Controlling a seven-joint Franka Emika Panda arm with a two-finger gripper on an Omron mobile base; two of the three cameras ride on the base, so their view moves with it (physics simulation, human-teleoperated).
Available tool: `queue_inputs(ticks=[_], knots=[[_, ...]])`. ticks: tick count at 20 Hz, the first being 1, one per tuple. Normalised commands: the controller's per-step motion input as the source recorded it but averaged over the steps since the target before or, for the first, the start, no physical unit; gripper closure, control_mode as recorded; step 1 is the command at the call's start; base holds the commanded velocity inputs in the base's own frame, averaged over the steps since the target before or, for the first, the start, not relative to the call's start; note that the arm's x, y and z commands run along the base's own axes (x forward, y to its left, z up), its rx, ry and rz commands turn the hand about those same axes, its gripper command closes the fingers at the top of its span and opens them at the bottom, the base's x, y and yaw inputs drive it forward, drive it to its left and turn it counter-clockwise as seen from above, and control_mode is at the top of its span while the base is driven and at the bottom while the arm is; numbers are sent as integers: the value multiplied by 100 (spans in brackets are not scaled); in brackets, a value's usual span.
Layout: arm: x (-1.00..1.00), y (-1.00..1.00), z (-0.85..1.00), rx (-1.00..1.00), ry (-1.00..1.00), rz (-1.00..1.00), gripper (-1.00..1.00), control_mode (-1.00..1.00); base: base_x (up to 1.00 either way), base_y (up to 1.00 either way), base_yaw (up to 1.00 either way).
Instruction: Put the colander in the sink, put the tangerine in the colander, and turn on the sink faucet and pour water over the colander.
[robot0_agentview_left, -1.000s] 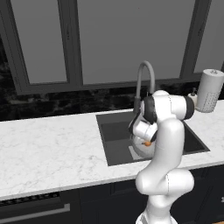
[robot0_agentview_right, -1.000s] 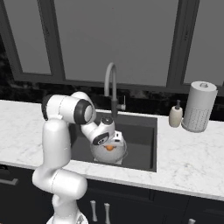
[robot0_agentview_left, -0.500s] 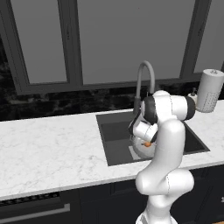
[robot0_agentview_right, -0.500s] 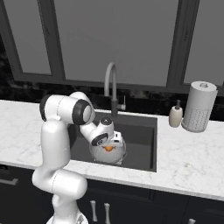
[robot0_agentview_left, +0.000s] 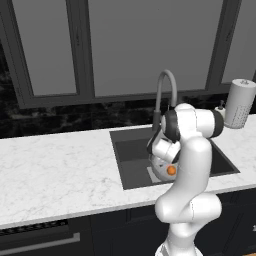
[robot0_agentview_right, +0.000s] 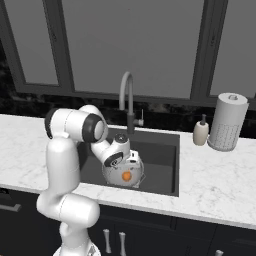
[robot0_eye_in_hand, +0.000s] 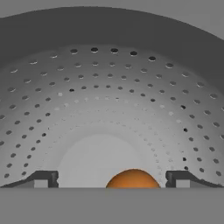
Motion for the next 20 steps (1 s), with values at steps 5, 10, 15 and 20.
queue_inputs(ticks=[5,10,15,20], knots=[[-69,0,0,0,0,0,-100,-100,0,0,0],[-82,0,0,0,0,0,-100,-100,0,0,0],[-62,0,13,0,-1,0,-100,-100,0,0,0],[-22,0,36,0,-3,-1,-100,-100,0,0,0]])
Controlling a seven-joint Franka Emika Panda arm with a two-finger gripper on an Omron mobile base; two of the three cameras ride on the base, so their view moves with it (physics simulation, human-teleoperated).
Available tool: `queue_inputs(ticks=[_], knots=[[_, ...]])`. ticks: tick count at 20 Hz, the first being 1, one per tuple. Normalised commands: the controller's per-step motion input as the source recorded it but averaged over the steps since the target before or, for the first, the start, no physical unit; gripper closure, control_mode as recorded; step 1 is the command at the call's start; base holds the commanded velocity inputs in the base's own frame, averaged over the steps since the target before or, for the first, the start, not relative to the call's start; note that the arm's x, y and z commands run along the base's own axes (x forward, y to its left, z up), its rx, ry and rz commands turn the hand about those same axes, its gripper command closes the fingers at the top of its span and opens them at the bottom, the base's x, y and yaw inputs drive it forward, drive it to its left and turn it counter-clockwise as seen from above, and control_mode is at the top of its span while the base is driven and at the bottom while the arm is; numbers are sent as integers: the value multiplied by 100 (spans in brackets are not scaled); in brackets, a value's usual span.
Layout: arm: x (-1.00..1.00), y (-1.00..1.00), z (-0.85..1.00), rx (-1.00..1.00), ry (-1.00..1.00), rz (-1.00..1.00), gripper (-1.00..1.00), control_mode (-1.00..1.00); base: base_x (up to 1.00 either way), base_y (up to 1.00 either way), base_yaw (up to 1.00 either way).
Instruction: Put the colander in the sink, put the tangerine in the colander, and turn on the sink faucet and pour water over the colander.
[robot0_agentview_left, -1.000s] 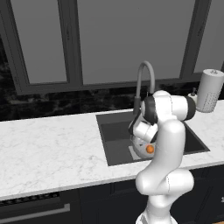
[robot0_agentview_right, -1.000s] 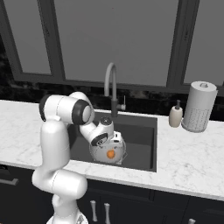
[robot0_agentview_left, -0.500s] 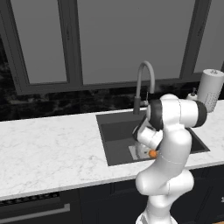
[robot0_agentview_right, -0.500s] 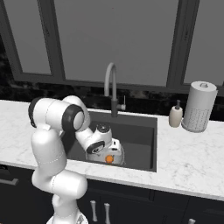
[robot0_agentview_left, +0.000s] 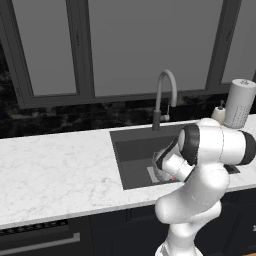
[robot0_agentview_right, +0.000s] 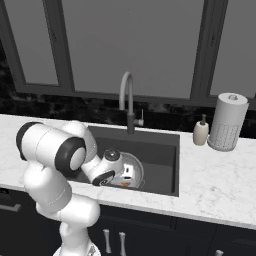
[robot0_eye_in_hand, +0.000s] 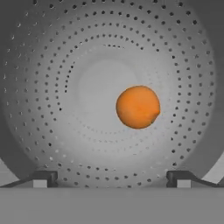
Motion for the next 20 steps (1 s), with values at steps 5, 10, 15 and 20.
queue_inputs(ticks=[5,10,15,20], knots=[[-1,1,83,0,-11,-2,-100,-100,0,0,0],[0,8,88,0,-14,0,-100,-100,0,0,0],[8,-4,65,6,-13,0,-100,-100,0,0,0],[22,-33,39,14,-13,1,-100,-100,0,0,0]])
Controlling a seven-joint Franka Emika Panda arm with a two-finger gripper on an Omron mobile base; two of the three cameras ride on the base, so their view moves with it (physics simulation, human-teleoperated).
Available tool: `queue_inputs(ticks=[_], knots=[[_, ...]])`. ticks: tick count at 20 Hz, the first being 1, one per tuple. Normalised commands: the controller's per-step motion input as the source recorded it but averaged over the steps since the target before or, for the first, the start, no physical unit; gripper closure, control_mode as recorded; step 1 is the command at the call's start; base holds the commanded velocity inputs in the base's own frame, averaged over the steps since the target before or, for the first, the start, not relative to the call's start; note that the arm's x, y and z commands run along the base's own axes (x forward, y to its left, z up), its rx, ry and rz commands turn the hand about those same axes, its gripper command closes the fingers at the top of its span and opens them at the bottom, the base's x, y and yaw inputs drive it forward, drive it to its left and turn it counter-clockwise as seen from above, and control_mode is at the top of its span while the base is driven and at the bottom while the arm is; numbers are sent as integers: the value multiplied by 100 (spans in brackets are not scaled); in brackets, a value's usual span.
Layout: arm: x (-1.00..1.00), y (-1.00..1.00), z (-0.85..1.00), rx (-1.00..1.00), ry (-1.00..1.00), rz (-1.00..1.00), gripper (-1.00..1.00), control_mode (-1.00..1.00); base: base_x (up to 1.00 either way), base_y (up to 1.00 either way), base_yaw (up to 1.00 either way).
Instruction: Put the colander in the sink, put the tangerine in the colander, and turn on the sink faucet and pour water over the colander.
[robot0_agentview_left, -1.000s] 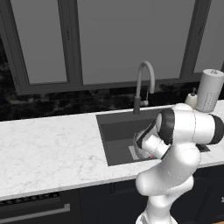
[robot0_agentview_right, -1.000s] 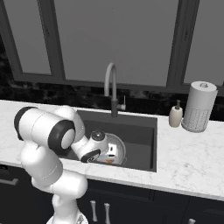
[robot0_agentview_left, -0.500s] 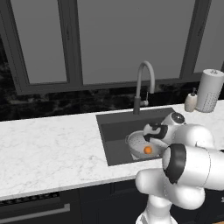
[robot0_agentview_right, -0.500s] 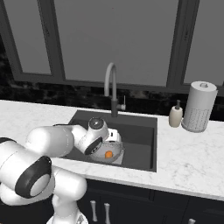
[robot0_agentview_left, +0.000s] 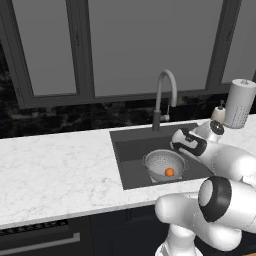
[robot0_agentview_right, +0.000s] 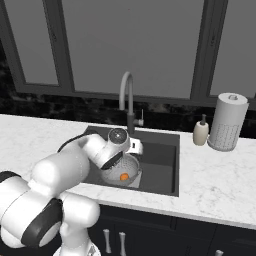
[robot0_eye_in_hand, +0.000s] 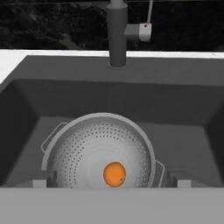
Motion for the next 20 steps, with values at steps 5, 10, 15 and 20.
queue_inputs(ticks=[5,10,15,20], knots=[[31,-12,42,16,-8,7,-100,-100,0,0,0],[15,-10,29,8,-14,3,-100,-100,0,0,0],[9,-15,12,0,-23,0,-100,-100,0,0,0],[1,-2,15,0,-35,0,-100,-100,0,0,0]])
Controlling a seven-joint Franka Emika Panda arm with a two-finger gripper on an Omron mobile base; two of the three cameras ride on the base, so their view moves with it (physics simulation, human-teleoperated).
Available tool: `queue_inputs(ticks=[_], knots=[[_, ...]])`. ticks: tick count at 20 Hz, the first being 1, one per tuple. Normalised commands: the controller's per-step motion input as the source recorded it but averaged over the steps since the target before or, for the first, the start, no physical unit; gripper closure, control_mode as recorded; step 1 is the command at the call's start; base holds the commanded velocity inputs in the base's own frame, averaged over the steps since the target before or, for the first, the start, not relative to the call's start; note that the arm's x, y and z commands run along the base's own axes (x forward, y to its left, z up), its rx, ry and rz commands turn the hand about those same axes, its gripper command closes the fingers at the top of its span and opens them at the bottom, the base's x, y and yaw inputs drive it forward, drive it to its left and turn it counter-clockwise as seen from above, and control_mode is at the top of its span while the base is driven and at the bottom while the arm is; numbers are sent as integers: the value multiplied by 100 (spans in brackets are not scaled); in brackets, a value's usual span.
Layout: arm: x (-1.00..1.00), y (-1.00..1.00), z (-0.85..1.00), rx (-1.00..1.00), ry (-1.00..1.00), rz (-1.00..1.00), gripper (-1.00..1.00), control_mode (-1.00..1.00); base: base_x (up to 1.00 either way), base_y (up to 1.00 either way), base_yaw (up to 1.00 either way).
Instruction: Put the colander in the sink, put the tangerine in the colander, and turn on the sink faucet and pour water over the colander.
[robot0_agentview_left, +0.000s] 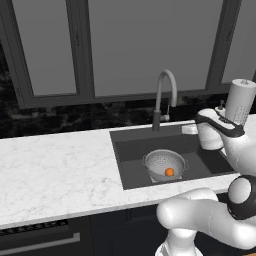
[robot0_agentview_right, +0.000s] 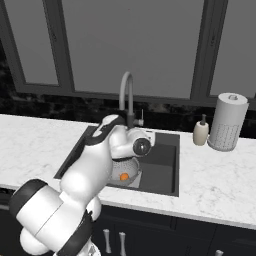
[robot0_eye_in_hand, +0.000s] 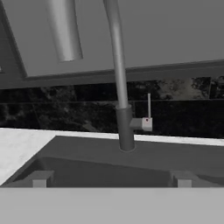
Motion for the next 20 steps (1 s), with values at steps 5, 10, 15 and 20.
queue_inputs(ticks=[5,10,15,20], knots=[[9,1,47,0,-19,0,-100,-100,0,0,0],[6,-2,57,0,0,0,-100,-100,0,0,0],[1,-5,12,0,3,0,-100,-100,0,0,0],[5,-7,0,0,0,0,-100,-100,0,0,0]])
